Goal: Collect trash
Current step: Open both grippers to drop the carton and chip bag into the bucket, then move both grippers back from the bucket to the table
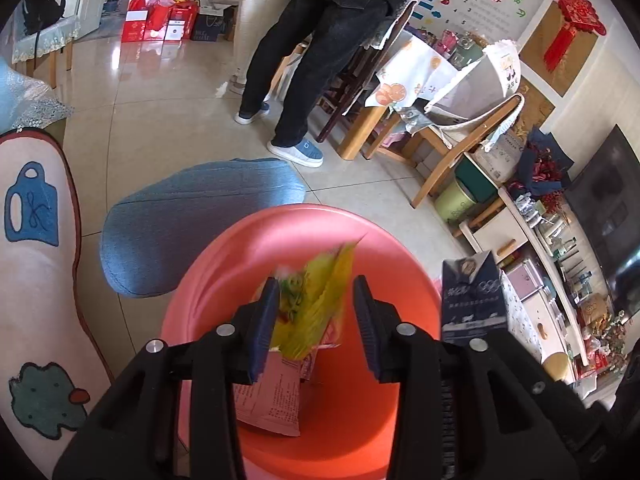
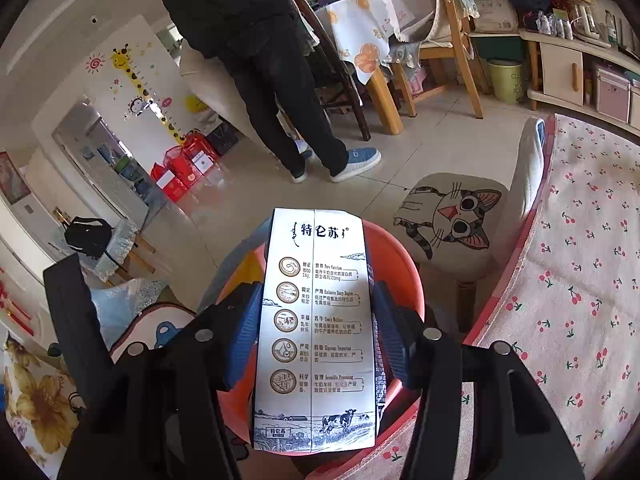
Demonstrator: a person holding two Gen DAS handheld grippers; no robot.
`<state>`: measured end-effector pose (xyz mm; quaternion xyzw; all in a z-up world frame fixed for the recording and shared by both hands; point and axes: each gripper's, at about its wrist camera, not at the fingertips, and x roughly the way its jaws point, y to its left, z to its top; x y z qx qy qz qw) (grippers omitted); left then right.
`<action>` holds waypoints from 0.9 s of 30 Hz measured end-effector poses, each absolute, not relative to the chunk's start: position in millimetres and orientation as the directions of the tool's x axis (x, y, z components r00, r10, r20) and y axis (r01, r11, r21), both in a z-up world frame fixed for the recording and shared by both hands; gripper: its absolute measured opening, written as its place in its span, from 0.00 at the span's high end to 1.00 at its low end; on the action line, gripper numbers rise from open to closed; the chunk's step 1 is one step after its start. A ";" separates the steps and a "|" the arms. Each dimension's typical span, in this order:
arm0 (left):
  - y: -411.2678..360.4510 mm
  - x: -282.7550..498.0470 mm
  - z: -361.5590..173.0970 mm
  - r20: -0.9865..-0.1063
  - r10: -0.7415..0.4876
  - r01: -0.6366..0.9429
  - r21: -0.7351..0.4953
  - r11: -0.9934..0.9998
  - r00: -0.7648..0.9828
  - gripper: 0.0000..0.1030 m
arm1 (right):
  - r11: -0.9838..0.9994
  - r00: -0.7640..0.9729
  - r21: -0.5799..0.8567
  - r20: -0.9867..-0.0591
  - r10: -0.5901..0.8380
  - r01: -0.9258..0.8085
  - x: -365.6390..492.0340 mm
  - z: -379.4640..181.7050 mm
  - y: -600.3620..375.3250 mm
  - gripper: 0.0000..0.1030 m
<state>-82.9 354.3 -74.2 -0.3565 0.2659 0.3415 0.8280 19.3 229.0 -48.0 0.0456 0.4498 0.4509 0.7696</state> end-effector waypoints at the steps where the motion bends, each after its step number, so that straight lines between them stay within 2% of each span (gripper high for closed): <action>1: 354.3 -83.1 -73.4 -0.685 0.389 -0.764 -0.396 0.510 0.615 0.39 | 0.591 0.184 0.474 -0.657 0.731 -0.653 19.6 -50.7 230.9 0.43; 3: 352.6 -83.1 -72.0 -0.686 0.417 -0.779 -0.372 0.504 0.597 0.29 | 0.601 0.190 0.481 -0.658 0.729 -0.638 21.8 -53.9 225.6 0.39; 5: 351.8 -84.2 -70.6 -0.674 0.423 -0.776 -0.381 0.503 0.605 0.26 | 0.611 0.204 0.483 -0.655 0.728 -0.628 23.8 -54.5 218.4 0.35; 7: 347.1 -83.4 -68.5 -0.672 0.444 -0.785 -0.360 0.504 0.593 0.18 | 0.622 0.227 0.474 -0.651 0.724 -0.623 24.1 -51.7 203.8 0.30; 15: 328.5 -71.7 -60.6 -0.638 0.445 -0.747 -0.336 0.573 0.629 0.12 | 0.694 0.349 0.419 -0.642 0.682 -0.585 22.2 -41.9 150.8 0.14; 27: 275.7 -49.0 -49.6 -0.575 0.432 -0.649 -0.243 0.720 0.695 0.11 | 0.751 0.440 0.355 -0.641 0.629 -0.557 15.9 -35.0 90.2 0.13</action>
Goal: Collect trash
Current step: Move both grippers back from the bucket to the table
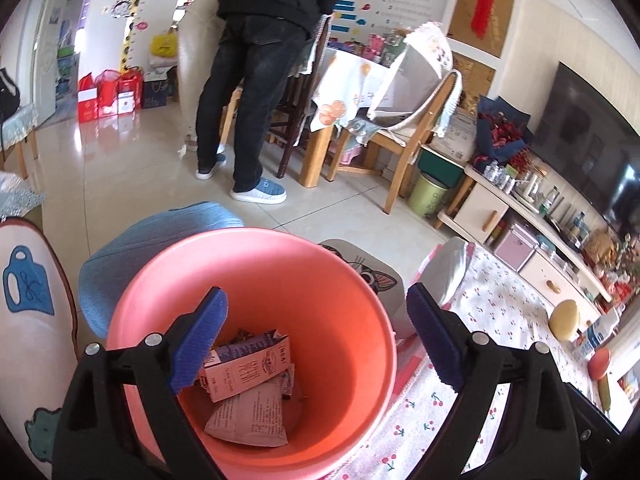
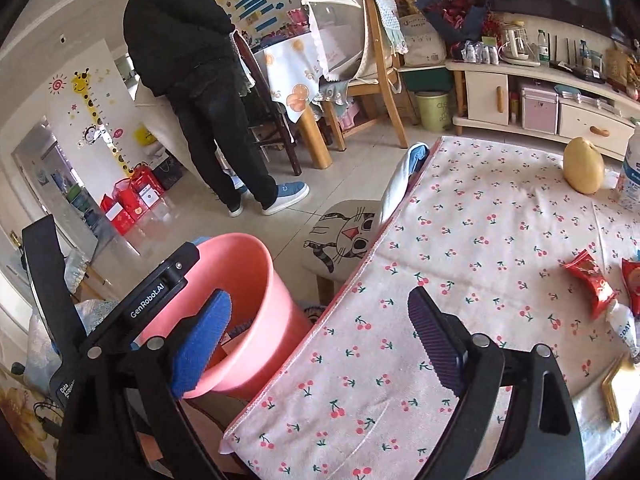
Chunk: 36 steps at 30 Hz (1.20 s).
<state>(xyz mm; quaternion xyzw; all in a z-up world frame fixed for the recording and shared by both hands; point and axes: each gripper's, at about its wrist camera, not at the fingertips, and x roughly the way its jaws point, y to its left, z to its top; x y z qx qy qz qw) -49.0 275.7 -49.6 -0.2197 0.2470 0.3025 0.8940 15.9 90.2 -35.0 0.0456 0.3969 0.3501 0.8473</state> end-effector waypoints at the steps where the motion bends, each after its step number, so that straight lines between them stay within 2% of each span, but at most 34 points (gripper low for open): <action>1: 271.2 -46.7 -49.0 -0.573 0.428 -0.642 -0.238 0.729 0.699 0.11 | 0.753 0.448 0.345 -0.639 0.625 -0.559 14.3 -34.2 86.2 0.13; 10: 235.4 -32.1 -51.5 -0.575 0.394 -0.587 -0.191 0.787 0.717 0.11 | 0.779 0.504 0.279 -0.632 0.589 -0.561 6.0 -28.0 54.7 0.13; 36: 124.2 19.2 -60.9 -0.605 0.296 -0.398 -0.037 0.917 0.739 0.09 | 0.852 0.597 0.277 -0.617 0.512 -0.445 19.1 -37.1 -71.7 0.13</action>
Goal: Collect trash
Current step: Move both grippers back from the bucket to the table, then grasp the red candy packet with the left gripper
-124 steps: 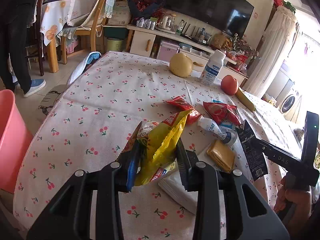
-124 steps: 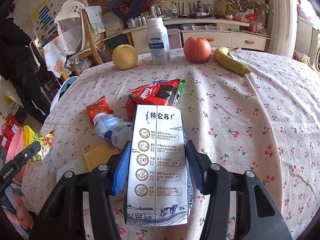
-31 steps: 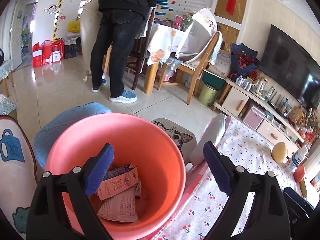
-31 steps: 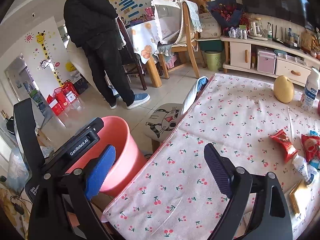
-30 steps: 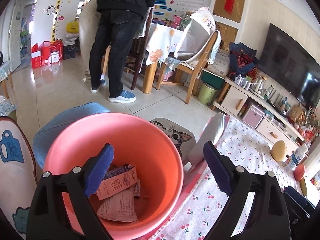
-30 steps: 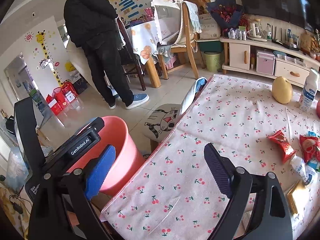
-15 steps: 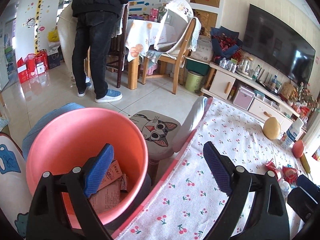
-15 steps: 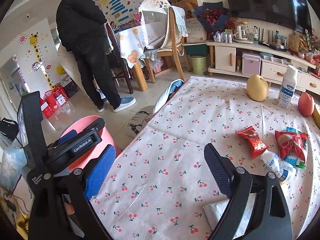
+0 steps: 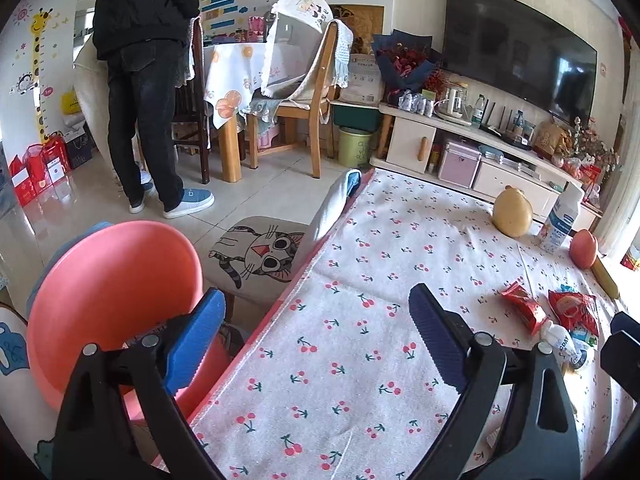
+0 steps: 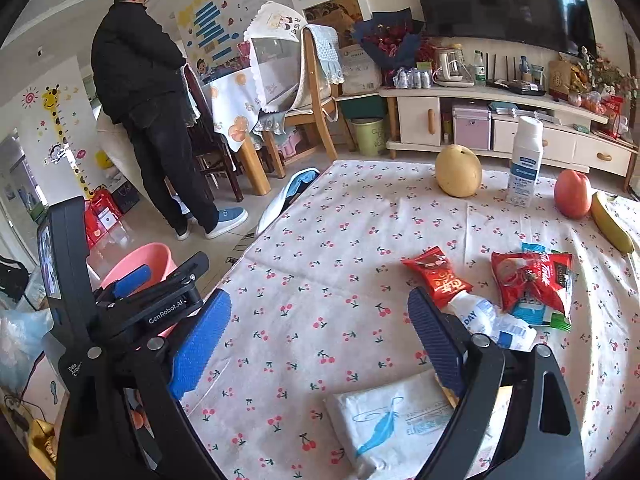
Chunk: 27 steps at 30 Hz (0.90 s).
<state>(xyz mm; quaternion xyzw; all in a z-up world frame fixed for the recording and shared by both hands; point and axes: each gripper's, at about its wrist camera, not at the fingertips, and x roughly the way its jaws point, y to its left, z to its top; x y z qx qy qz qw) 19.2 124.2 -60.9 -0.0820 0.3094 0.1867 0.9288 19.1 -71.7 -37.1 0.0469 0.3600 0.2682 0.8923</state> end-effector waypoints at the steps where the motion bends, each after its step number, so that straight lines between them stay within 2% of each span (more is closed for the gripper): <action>1: 119.0 20.5 -61.0 -0.604 0.291 -0.387 -0.031 0.922 0.742 0.09 | 0.854 0.599 0.283 -0.617 0.510 -0.436 20.2 -37.9 -77.9 0.13; 10: 73.3 32.1 -63.8 -0.607 0.180 -0.249 -0.031 0.968 0.774 0.09 | 0.895 0.652 0.304 -0.613 0.446 -0.326 36.0 -36.2 -153.6 0.13; 18: 40.7 55.4 -83.5 -0.687 -0.071 -0.096 -0.202 0.975 0.723 0.09 | 0.945 0.679 0.271 -0.660 0.321 -0.182 69.4 -51.3 -225.6 0.13; 24: 22.4 83.6 -97.9 -0.699 -0.188 -0.077 -0.330 0.941 0.690 0.09 | 0.954 0.649 0.275 -0.706 0.284 -0.119 102.1 -77.7 -256.0 0.13; 27: 7.2 100.0 -103.6 -0.710 -0.212 -0.056 -0.334 0.941 0.672 0.09 | 0.949 0.617 0.297 -0.729 0.296 -0.104 116.6 -89.4 -257.5 0.13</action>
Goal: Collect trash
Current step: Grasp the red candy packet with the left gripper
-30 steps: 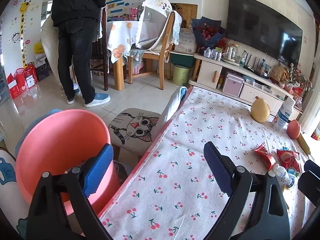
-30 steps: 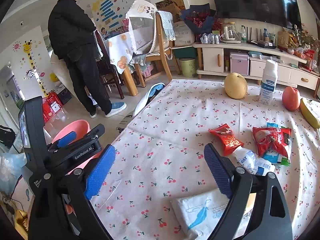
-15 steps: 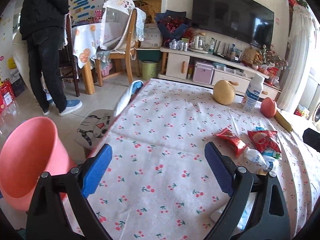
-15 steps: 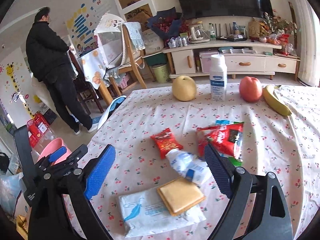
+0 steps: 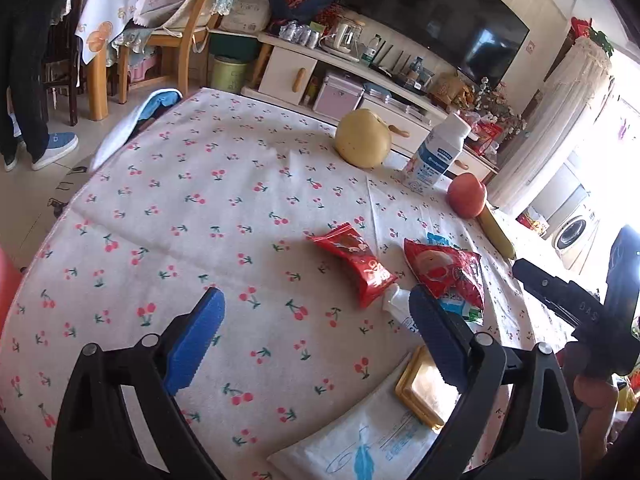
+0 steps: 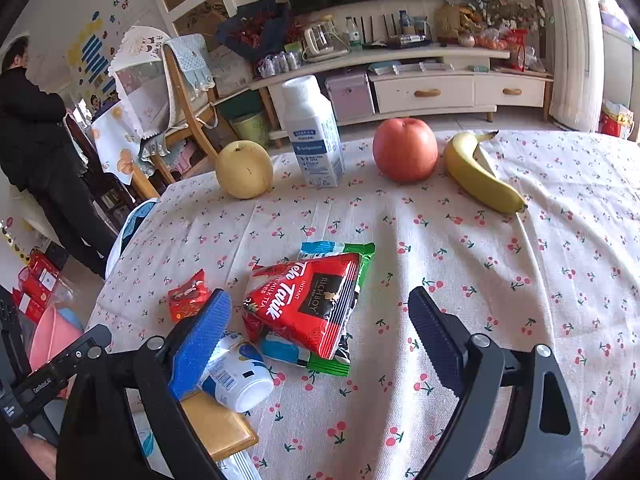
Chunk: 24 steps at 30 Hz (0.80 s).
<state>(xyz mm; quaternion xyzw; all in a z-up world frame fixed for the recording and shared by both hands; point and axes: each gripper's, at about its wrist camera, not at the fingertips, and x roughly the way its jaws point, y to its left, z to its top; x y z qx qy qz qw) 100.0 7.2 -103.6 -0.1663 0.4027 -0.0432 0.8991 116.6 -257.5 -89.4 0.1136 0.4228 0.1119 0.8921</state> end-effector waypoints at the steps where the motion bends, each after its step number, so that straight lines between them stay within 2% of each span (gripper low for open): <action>1: 1.8 105.0 -104.4 -0.712 -0.215 -0.045 -0.327 0.944 0.668 0.09 | 0.941 0.604 0.321 -0.732 0.316 -0.104 118.1 -92.3 -257.3 0.13; 5: -15.9 122.7 -111.1 -0.724 -0.226 -0.012 -0.309 0.951 0.652 0.09 | 0.921 0.558 0.351 -0.735 0.384 -0.171 110.7 -94.1 -242.9 0.14; 11: -30.7 151.5 -116.4 -0.728 -0.236 -0.003 -0.311 0.950 0.644 0.09 | 0.893 0.459 0.312 -0.773 0.437 -0.325 95.4 -107.6 -207.1 0.37; 17: -44.9 174.8 -126.4 -0.765 -0.196 -0.019 -0.262 0.965 0.614 0.11 | 0.868 0.397 0.348 -0.784 0.477 -0.355 95.7 -123.7 -201.2 0.39; 22: -50.2 183.3 -137.4 -0.808 -0.153 -0.048 -0.218 0.975 0.569 0.31 | 0.852 0.377 0.361 -0.780 0.499 -0.380 100.1 -125.8 -193.6 0.39; 24: -49.1 182.7 -137.3 -0.809 -0.141 -0.050 -0.206 0.977 0.571 0.33 | 0.847 0.370 0.369 -0.779 0.507 -0.384 101.6 -127.6 -192.3 0.39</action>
